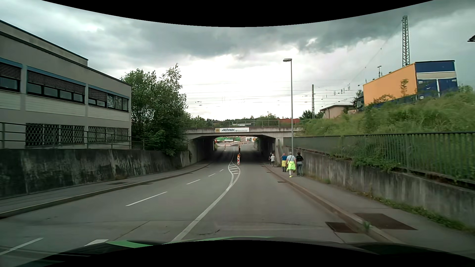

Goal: Follow the waypoints while adhering to traffic rules and regulations

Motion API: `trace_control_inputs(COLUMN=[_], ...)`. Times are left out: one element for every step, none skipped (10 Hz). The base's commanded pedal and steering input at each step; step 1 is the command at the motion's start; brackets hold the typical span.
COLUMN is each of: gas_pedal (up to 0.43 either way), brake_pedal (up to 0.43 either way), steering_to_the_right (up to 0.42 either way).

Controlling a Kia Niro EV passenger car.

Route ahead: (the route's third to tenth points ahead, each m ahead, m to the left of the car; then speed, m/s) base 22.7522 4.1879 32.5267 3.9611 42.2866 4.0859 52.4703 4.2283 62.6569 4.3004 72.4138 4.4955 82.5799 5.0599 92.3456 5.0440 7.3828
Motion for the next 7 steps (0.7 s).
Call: trace_control_inputs(gas_pedal=[0.11, 0.11, 0.11, 0.11, 0.11, 0.11, 0.11], brake_pedal=[0.0, 0.0, 0.0, 0.0, 0.0, 0.0, 0.0], steering_to_the_right=[0.058, 0.046, 0.037, 0.024, 0.014, 0.007, 0.005])
